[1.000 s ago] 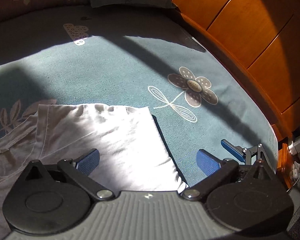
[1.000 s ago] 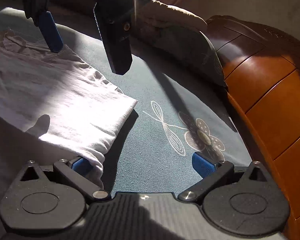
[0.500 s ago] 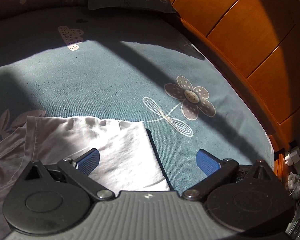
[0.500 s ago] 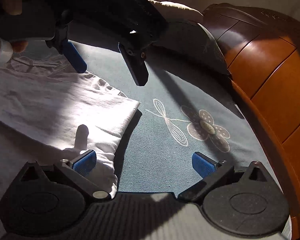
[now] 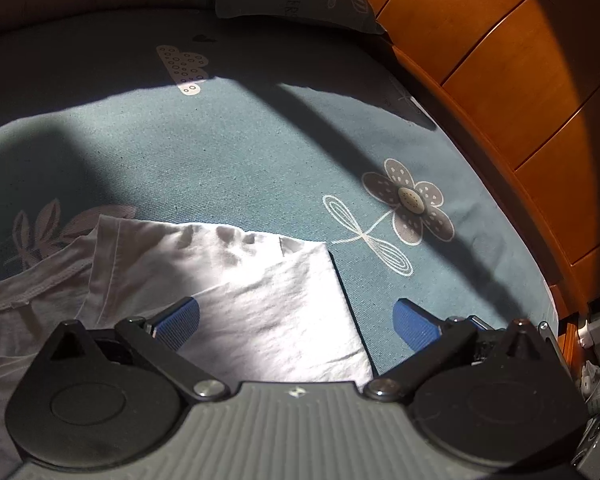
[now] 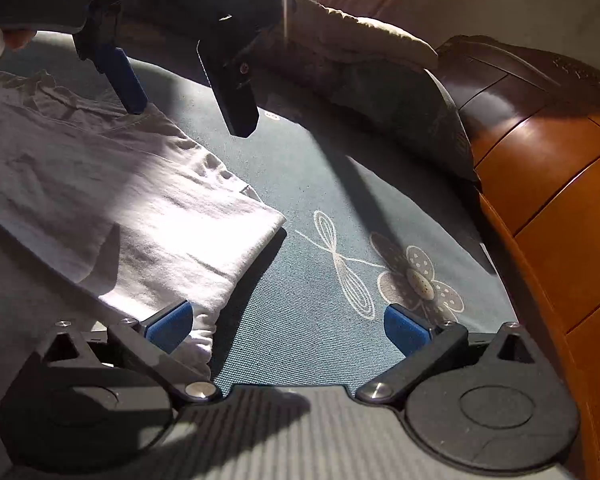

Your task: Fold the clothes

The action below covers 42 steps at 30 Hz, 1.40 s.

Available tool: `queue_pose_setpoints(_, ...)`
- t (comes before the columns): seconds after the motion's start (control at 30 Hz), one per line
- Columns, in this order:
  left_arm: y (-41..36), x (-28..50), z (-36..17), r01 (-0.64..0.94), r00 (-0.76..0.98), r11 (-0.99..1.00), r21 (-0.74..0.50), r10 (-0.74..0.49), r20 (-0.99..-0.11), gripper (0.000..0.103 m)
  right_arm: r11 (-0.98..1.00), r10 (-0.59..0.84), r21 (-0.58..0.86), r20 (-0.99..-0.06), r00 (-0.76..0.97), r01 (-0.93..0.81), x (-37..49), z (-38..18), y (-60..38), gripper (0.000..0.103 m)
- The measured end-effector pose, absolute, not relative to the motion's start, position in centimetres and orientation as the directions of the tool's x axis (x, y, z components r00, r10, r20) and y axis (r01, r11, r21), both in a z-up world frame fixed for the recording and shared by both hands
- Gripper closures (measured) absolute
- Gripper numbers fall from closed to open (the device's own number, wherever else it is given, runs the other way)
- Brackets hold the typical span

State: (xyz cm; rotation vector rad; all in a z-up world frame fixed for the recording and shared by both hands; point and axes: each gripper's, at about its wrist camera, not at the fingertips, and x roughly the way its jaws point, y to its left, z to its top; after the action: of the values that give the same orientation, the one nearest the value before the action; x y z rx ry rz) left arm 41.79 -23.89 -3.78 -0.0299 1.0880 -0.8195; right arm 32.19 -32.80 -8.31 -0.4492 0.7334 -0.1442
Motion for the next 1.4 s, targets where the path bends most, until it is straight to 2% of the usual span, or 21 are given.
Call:
queue_pose_setpoints(0.07, -24.0, 41.6, -3.8, 0.581, 0.204, 0.710, -0.397, -0.600, -0.773, 0.001, 0.902, -0.279, -0.430, -0.644, 0.713, -0.035, 31.8, -8.7, -32.8, 0.000)
queue_pose_setpoints(0.2, -24.0, 41.4, -3.9, 0.586, 0.202, 0.711, -0.389, -0.593, -0.780, 0.001, 0.868, -0.289, -0.490, -0.627, 0.723, -0.079, 32.5, -9.9, -32.5, 0.000)
queue_pose_setpoints(0.43, -23.8, 41.2, -3.3, 0.581, 0.209, 0.711, -0.396, -0.600, -0.772, 0.001, 0.917, -0.323, -0.397, -0.693, 0.644, 0.032, 32.8, -9.8, -35.6, 0.000)
queue_pose_setpoints(0.67, -23.3, 41.0, -2.8, 0.581, 0.231, 0.713, -0.392, -0.606, -0.761, 0.001, 0.919, -0.301, -0.393, -0.658, 0.691, 0.027, 32.9, -7.6, -33.4, 0.000)
queue_pose_setpoints(0.83, -21.9, 40.7, -4.0, 0.550, 0.226, 0.740, -0.387, -0.579, -0.784, 0.001, 0.916, -0.284, -0.402, -0.633, 0.720, 0.008, 36.2, -7.9, -32.5, 0.000)
queue_pose_setpoints(1.03, -18.6, 40.3, -5.4, 0.516, 0.245, 0.789, -0.335, -0.510, -0.824, 0.001, 0.910, -0.351, -0.409, -0.682, 0.642, 0.063, 36.2, -8.7, -34.7, 0.000)
queue_pose_setpoints(1.13, -16.7, 40.0, -6.0, 0.491, 0.269, 0.821, -0.291, -0.461, -0.846, 0.001, 0.951, -0.256, -0.307, -0.690, 0.677, 0.046, 35.3, -7.0, -34.8, 0.000)
queue_pose_setpoints(1.27, -13.9, 39.9, -6.8, 0.443, 0.286, 0.856, -0.267, -0.418, -0.863, 0.001, 0.993, -0.004, -0.087, -0.691, 0.723, -0.077, 36.0, -5.7, -33.6, 0.000)
queue_pose_setpoints(1.4, -11.8, 40.0, -7.9, 0.409, 0.285, 0.878, -0.249, -0.382, -0.879, 0.001, 0.994, 0.094, 0.026, -0.728, 0.679, -0.110, 38.0, -7.2, -32.1, 0.000)
